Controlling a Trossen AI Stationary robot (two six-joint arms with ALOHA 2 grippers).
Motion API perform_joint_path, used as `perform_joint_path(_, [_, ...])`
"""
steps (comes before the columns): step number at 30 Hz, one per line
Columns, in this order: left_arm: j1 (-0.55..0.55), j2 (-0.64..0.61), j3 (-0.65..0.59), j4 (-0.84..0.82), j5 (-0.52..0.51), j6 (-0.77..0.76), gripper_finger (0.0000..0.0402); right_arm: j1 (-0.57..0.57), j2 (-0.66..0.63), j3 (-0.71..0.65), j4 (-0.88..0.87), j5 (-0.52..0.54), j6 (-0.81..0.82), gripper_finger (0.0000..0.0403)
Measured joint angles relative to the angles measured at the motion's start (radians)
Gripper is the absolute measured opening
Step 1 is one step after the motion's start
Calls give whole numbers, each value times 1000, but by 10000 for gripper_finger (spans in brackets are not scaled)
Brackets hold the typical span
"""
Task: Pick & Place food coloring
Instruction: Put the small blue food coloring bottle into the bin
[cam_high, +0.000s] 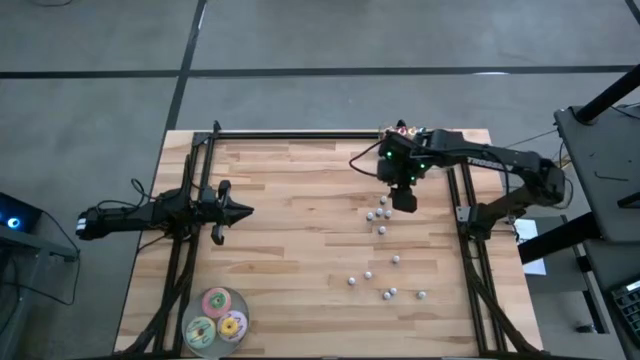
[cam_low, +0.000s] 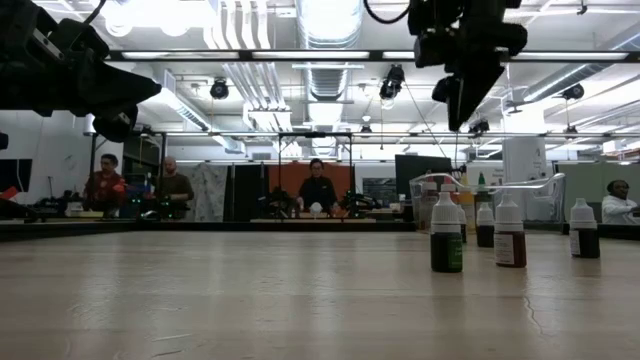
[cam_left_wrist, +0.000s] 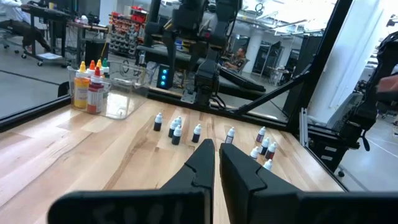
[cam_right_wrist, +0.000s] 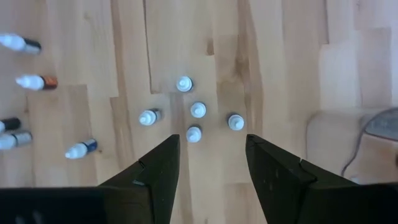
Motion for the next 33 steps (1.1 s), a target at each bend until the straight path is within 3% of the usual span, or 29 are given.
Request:
perform_joint_path(10, [0, 0, 0, 0, 0, 0, 0, -17, 92, -26, 27, 27, -170, 173])
perform_joint_path(33, [0, 0, 0, 0, 0, 0, 0, -41, 100, -307, 368, 52, -220, 173])
